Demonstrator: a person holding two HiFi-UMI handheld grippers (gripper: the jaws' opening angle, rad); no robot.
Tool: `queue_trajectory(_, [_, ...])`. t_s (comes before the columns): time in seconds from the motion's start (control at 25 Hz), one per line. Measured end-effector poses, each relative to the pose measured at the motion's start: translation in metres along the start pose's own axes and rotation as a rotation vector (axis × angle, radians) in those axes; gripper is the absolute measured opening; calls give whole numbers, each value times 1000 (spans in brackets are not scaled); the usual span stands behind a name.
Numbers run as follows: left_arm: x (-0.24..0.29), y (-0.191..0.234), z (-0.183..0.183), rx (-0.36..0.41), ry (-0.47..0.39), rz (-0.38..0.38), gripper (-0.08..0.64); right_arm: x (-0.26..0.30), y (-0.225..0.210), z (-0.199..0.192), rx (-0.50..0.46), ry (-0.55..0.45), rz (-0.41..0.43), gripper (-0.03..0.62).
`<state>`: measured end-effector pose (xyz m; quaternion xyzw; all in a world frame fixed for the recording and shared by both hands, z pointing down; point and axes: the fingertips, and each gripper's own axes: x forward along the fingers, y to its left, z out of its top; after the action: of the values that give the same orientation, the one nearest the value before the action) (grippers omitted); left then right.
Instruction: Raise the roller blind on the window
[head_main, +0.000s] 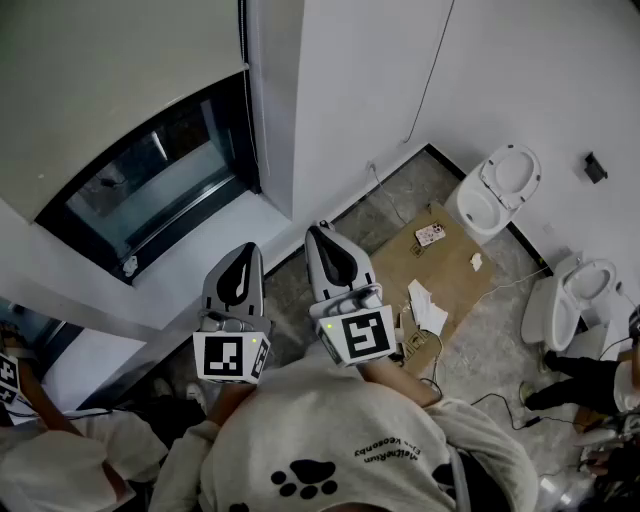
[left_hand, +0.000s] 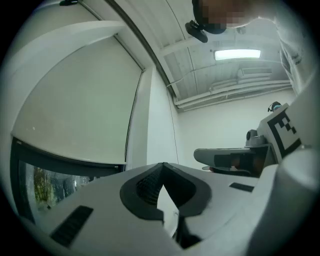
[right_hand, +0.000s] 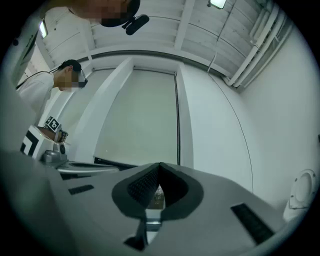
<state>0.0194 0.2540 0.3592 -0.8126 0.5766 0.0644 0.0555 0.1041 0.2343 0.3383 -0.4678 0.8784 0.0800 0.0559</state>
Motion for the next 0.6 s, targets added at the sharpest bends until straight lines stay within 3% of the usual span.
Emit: queue_trajectory(0.6, [23, 9, -13, -35, 22, -57, 6, 23, -3, -15, 54, 16, -6, 9])
